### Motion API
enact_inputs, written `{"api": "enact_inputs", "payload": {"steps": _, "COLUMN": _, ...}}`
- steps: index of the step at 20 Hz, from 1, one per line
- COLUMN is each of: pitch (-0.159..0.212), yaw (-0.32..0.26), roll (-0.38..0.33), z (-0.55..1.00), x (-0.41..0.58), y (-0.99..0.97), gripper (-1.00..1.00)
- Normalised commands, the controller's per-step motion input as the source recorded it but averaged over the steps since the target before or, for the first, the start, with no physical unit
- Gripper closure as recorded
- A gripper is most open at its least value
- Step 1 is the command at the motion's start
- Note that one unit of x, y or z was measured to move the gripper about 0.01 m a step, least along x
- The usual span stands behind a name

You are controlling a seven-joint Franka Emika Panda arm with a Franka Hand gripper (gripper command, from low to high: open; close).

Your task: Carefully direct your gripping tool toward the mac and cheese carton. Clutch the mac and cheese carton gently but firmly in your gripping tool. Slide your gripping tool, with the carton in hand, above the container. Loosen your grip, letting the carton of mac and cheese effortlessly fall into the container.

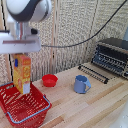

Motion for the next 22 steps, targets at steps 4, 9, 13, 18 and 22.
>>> {"api": "enact_inputs", "payload": {"steps": 4, "pitch": -0.088, "yaw": 0.05, "roll": -0.122, "z": -0.47, "x": -0.056, "y": 0.17, "gripper": 1.0}}
{"api": "enact_inputs", "payload": {"steps": 9, "pitch": -0.055, "yaw": 0.075, "roll": -0.101, "z": -0.07, "x": 0.254, "y": -0.02, "gripper": -1.0}}
{"api": "enact_inputs", "payload": {"steps": 13, "pitch": -0.007, "yaw": 0.069, "roll": -0.047, "z": 0.06, "x": 0.194, "y": 0.0, "gripper": -1.0}}
{"api": "enact_inputs", "payload": {"steps": 18, "pitch": 0.033, "yaw": -0.017, "roll": -0.006, "z": 0.41, "x": 0.224, "y": -0.04, "gripper": -1.0}}
{"api": "enact_inputs", "payload": {"steps": 22, "pitch": 0.096, "yaw": -0.025, "roll": 0.0, "z": 0.83, "x": 0.047, "y": -0.07, "gripper": -1.0}}
